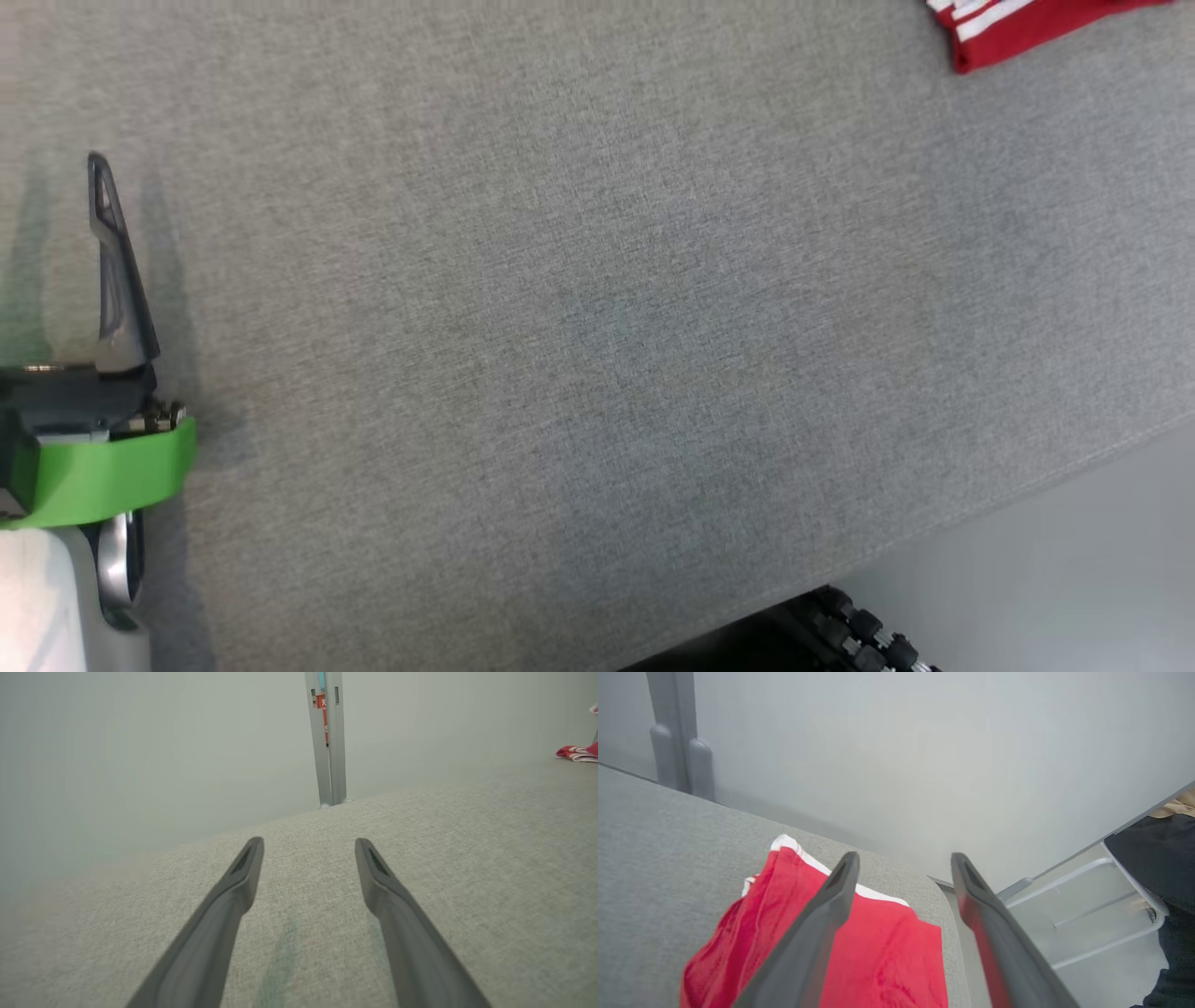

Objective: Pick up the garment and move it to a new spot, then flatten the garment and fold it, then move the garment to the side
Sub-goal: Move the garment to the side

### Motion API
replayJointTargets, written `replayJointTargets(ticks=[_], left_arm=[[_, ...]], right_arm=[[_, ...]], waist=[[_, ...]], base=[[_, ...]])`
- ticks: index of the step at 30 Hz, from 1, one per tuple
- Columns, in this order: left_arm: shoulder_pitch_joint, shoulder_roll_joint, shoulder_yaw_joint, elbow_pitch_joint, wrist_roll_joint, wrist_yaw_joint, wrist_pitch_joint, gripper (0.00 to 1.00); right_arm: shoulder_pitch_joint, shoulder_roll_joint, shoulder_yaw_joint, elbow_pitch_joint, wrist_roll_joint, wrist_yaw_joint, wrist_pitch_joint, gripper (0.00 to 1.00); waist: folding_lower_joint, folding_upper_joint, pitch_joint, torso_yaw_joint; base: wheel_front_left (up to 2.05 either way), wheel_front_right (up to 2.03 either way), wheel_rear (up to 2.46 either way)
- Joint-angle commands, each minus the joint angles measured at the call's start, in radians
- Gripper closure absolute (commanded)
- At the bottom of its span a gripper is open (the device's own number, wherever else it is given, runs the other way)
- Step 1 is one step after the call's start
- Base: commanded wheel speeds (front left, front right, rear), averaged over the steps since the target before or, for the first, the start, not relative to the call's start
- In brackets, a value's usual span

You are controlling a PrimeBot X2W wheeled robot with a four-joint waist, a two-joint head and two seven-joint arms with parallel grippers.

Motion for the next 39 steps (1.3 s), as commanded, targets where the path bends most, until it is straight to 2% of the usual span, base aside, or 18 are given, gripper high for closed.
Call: replayJointTargets(ticks=[1, 4, 7, 10, 14, 22, 33, 39], left_arm=[[0.019, -0.004, 0.011, 0.013, -0.012, 0.009, -0.007, 0.0], [0.043, -0.014, 0.025, 0.037, -0.029, 0.02, -0.007, 0.0], [0.076, -0.028, 0.04, 0.055, -0.038, 0.031, -0.007, 0.0], [0.108, -0.042, 0.053, 0.079, -0.049, 0.037, -0.007, 0.0], [0.15, -0.06, 0.06, 0.11, -0.057, 0.036, -0.007, 0.0], [0.21, -0.089, 0.061, 0.164, -0.06, 0.029, -0.007, 0.0], [0.246, -0.116, 0.066, 0.231, -0.065, 0.017, -0.007, 0.0], [0.252, -0.13, 0.058, 0.262, -0.065, 0.011, -0.007, 0.0]], right_arm=[[0.053, 0.0, -0.039, -0.04, -0.017, -0.002, -0.002, 0.0], [0.123, 0.012, -0.16, -0.154, -0.065, -0.002, -0.002, 0.0], [0.242, 0.043, -0.281, -0.256, -0.159, -0.002, -0.002, 0.0], [0.369, 0.105, -0.415, -0.351, -0.227, -0.002, -0.003, 0.0], [0.534, 0.187, -0.517, -0.452, -0.291, -0.002, -0.003, 0.0], [0.77, 0.287, -0.575, -0.567, -0.347, -0.002, -0.003, 0.0], [1.026, 0.327, -0.631, -0.684, -0.355, -0.002, -0.003, 0.0], [1.147, 0.34, -0.699, -0.723, -0.37, -0.002, -0.003, 0.0]], waist=[[-0.0001, 0.0, -0.084, 0.033], [-0.0001, 0.0, -0.134, 0.05], [-0.0001, 0.0, -0.194, 0.072], [-0.0001, 0.0, -0.253, 0.093], [-0.0001, 0.0, -0.325, 0.117], [-0.0001, 0.0, -0.426, 0.153], [-0.0001, 0.0, -0.521, 0.187], [-0.0001, 0.0, -0.555, 0.212]], base=[[0.0, 0.0, 0.0], [0.0, 0.0, 0.0], [0.0, 0.0, 0.0], [0.0, 0.0, 0.0], [0.0, 0.0, 0.0], [0.0, 0.0, 0.0], [0.0, 0.0, 0.0], [0.0, 0.0, 0.0]])
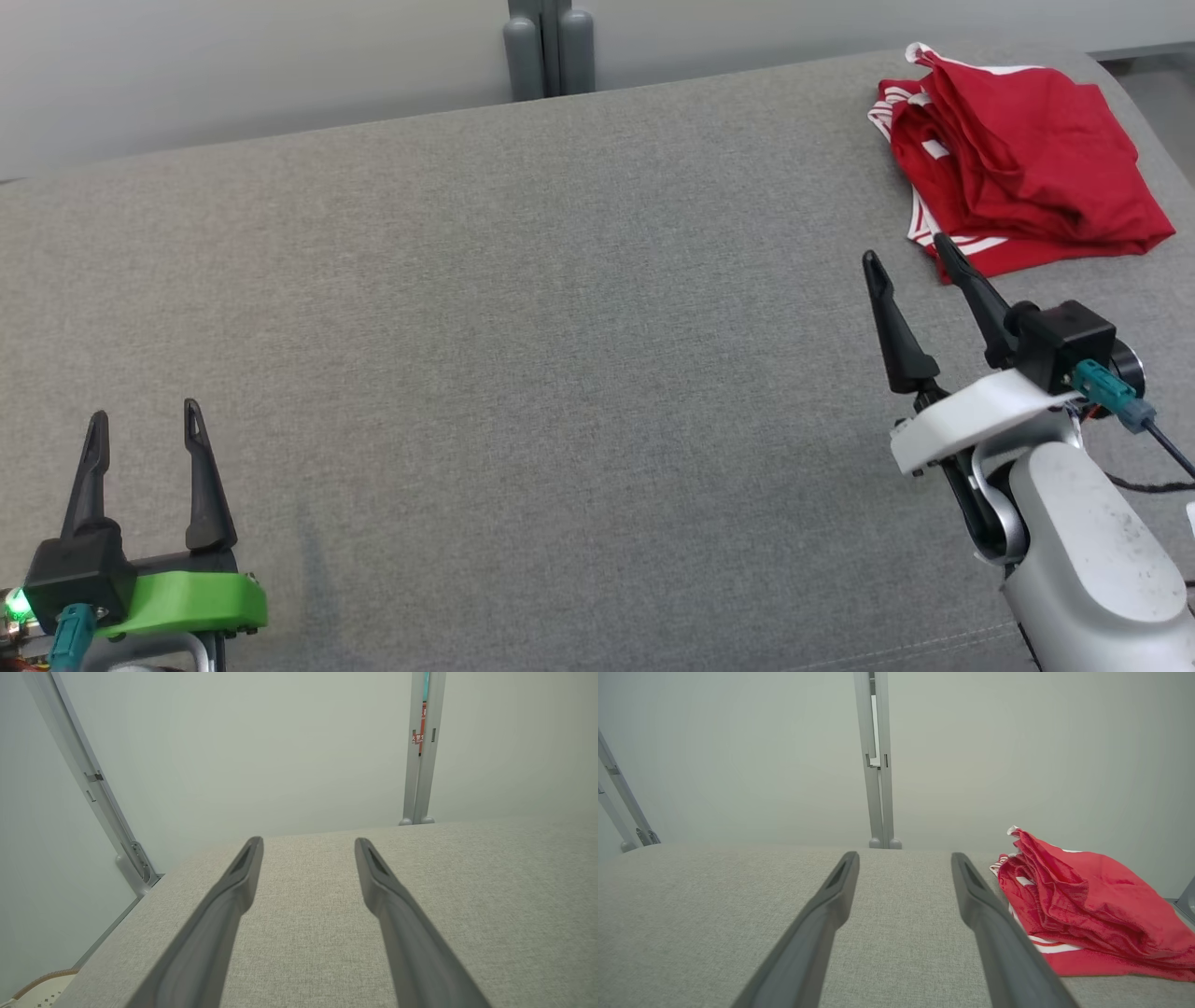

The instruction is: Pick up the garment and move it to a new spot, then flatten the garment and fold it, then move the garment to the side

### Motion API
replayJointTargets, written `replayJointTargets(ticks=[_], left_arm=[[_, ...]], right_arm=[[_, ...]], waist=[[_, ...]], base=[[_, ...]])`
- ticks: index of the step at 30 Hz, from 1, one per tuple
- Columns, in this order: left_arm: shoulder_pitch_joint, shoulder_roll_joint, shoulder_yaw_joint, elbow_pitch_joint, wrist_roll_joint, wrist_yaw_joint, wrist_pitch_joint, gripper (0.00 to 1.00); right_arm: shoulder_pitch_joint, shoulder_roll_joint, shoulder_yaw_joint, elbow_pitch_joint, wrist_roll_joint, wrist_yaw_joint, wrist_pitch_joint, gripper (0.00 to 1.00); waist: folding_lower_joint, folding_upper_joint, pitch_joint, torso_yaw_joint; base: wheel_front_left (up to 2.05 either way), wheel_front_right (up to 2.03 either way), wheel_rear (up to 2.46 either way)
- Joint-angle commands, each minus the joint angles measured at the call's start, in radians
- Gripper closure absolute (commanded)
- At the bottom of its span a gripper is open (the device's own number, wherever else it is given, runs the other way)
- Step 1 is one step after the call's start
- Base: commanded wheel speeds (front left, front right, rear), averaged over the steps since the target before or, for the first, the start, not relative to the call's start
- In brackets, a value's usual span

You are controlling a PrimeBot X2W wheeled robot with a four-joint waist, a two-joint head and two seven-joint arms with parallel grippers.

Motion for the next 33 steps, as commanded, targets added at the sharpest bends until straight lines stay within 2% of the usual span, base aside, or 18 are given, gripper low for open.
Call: replayJointTargets(ticks=[1, 9, 20, 33], left_arm=[[0.018, -0.004, 0.0, 0.012, -0.005, -0.002, -0.002, 0.0], [0.011, -0.012, -0.004, 0.05, 0.0, -0.006, -0.002, 0.0], [0.005, -0.018, 0.004, 0.078, -0.005, -0.018, -0.002, 0.0], [-0.024, -0.017, 0.011, 0.092, -0.003, -0.037, -0.002, 0.0]], right_arm=[[0.033, 0.009, -0.022, -0.014, -0.007, -0.001, -0.002, 0.0], [0.138, 0.046, -0.089, -0.065, -0.049, -0.001, -0.002, 0.0], [0.191, 0.109, -0.149, -0.078, -0.09, -0.001, -0.002, 0.0], [0.189, 0.127, -0.147, -0.053, -0.093, -0.001, -0.002, 0.0]], waist=[[0.0001, 0.0, -0.022, 0.025], [0.0001, 0.0, -0.045, 0.049], [0.0001, 0.0, -0.076, 0.069], [0.0001, 0.0, -0.078, 0.061]], base=[[0.0, 0.0, 0.0], [0.0, 0.0, 0.0], [0.0, 0.0, 0.0], [0.0, 0.0, 0.0]])
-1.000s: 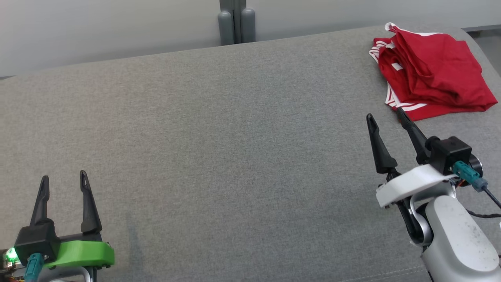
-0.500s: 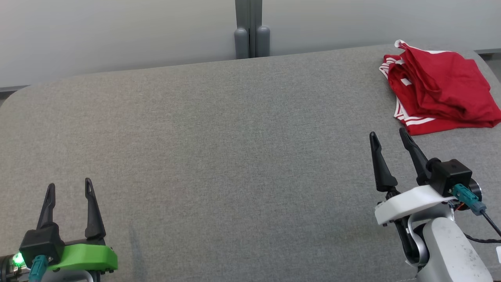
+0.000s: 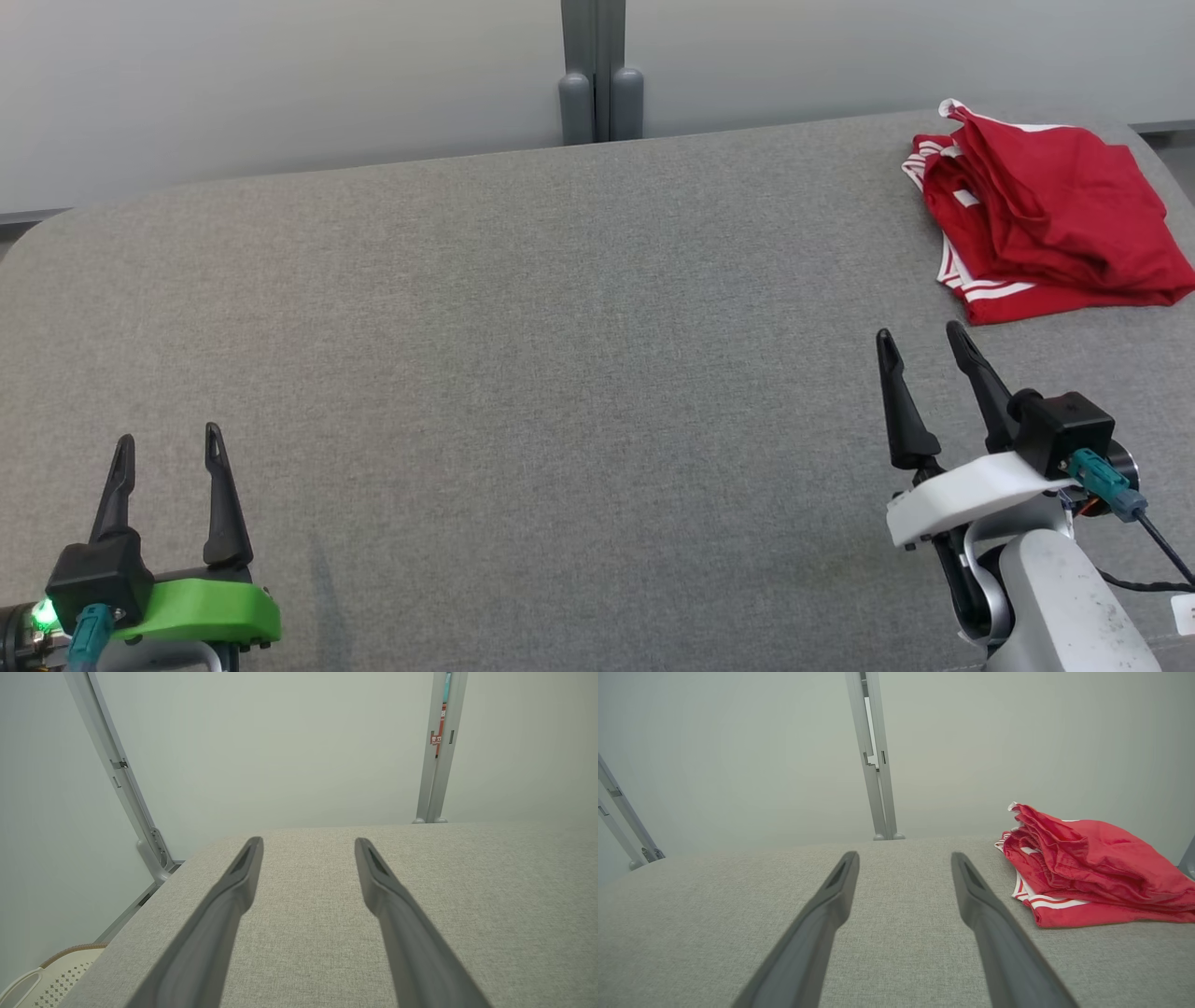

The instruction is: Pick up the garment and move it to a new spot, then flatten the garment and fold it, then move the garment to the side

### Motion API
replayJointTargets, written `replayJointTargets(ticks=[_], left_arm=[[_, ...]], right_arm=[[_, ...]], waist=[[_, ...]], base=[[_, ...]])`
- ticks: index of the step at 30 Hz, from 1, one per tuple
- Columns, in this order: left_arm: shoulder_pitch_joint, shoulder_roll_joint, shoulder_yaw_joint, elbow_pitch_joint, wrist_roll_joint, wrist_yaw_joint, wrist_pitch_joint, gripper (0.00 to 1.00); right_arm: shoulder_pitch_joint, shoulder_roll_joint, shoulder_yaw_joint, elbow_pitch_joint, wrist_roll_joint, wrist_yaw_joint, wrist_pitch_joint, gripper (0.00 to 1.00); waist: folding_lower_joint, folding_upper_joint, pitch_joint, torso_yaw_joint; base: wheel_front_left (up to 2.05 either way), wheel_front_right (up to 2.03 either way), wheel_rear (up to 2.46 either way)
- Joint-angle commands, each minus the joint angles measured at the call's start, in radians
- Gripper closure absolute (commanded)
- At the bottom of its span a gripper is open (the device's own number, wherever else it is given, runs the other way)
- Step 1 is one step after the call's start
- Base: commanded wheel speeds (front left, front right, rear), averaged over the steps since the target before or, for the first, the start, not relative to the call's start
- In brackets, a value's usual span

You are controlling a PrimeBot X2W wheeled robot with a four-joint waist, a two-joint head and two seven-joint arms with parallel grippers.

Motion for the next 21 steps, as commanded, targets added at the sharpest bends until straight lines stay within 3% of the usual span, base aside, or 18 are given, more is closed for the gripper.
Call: replayJointTargets(ticks=[1, 4, 5, 10, 21], left_arm=[[-0.017, 0.0, 0.004, 0.002, 0.001, -0.005, -0.002, 0.0], [-0.017, -0.003, 0.006, 0.001, 0.0, -0.005, -0.002, 0.0], [-0.003, -0.003, 0.002, -0.001, 0.0, 0.0, 0.0, 1.0], [0.011, -0.017, 0.001, 0.043, -0.003, -0.001, 0.008, 1.0], [-0.008, -0.019, 0.001, 0.053, -0.226, -0.011, 0.069, 1.0]], right_arm=[[0.004, -0.001, 0.004, 0.005, -0.005, -0.001, -0.002, 0.0], [0.001, -0.003, 0.008, 0.008, -0.002, -0.001, -0.002, 0.0], [-0.001, 0.0, 0.009, 0.005, 0.0, 0.0, 0.0, 1.0], [0.025, 0.009, 0.011, 0.04, 0.006, 0.0, 0.003, 1.0], [0.034, 0.017, -0.02, 0.027, 0.208, 0.0, 0.058, 1.0]], waist=[[0.0, 0.0, 0.0, -0.001], [0.0, 0.0, 0.0, 0.0], [0.0, 0.0, 0.0, 0.0], [0.0, 0.0, 0.0, 0.0], [0.0, 0.0, -0.005, 0.004]], base=[[0.0, 0.0, 0.0], [0.0, 0.0, 0.0], [0.0, 0.0, 0.0], [0.0, 0.0, 0.0], [0.0, 0.0, 0.0]])
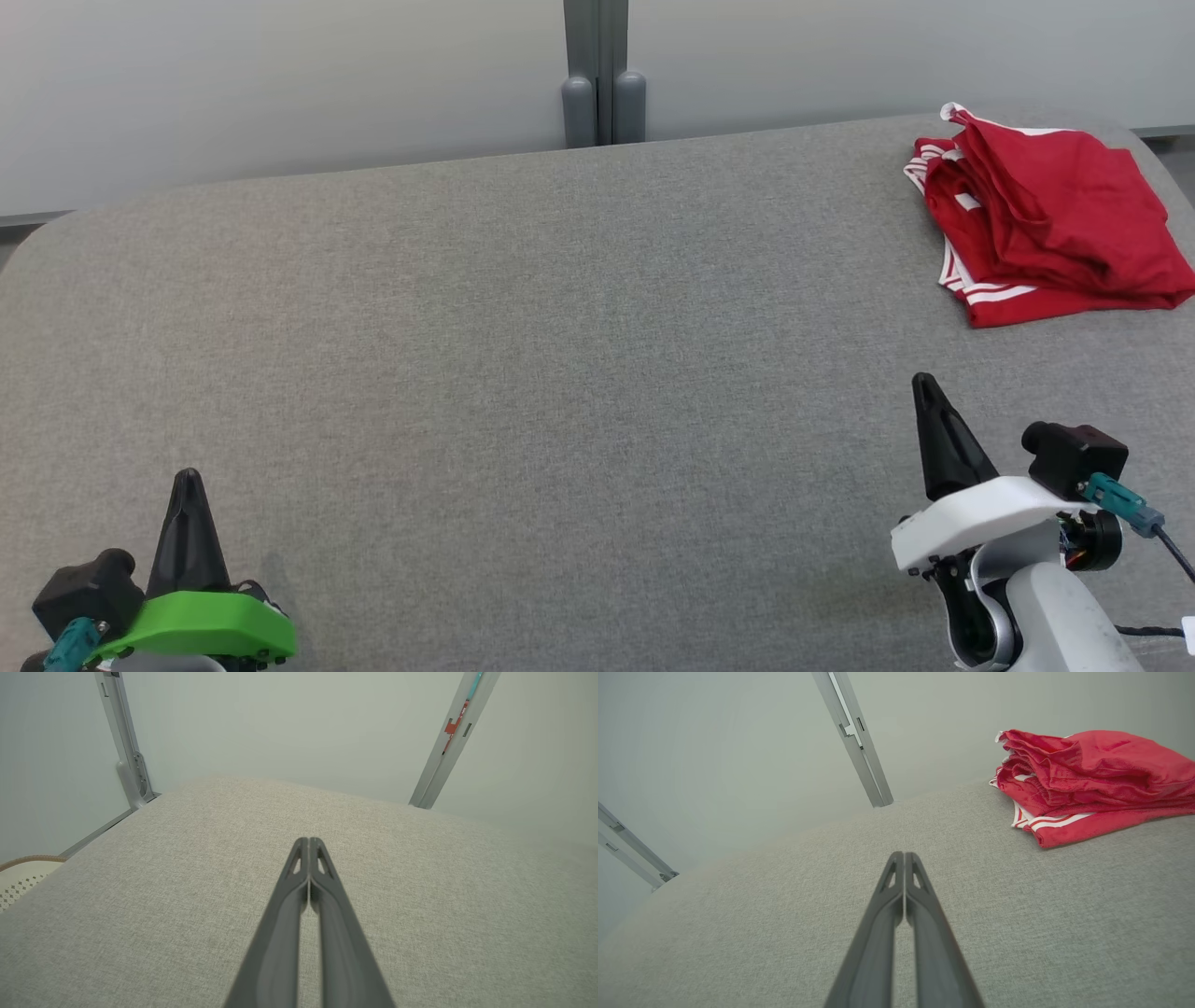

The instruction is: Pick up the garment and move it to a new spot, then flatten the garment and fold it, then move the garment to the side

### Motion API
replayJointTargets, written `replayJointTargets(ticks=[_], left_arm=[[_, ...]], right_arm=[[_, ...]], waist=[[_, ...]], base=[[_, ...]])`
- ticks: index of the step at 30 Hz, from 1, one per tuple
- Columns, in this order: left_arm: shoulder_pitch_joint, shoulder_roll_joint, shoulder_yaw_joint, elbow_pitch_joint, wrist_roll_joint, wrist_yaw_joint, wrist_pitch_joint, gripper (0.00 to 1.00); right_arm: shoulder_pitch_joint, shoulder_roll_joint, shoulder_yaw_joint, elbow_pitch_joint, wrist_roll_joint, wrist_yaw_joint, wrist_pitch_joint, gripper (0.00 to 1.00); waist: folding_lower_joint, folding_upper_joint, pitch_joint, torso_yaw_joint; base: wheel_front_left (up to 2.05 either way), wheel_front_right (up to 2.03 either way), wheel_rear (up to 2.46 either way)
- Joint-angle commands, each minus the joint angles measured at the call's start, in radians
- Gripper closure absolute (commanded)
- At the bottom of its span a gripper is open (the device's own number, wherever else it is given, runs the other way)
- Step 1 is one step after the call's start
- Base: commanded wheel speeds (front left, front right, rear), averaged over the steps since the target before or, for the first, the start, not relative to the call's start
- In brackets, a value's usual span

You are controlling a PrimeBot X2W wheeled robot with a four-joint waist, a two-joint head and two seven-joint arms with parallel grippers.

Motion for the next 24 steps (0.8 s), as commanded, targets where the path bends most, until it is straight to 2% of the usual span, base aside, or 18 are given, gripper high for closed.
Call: replayJointTargets(ticks=[1, 24], left_arm=[[-0.02, 0.007, -0.001, -0.016, -0.054, -0.008, 0.01, 1.0], [-0.04, 0.003, -0.018, -0.015, -0.438, -0.026, 0.095, 1.0]], right_arm=[[-0.007, -0.002, -0.012, -0.022, 0.049, 0.0, 0.012, 1.0], [0.011, 0.011, -0.061, -0.045, 0.395, 0.0, 0.105, 1.0]], waist=[[0.0001, 0.0, -0.001, 0.001], [0.0001, 0.0, -0.012, 0.009]], base=[[0.0, 0.0, 0.0], [0.0, 0.0, 0.0]])
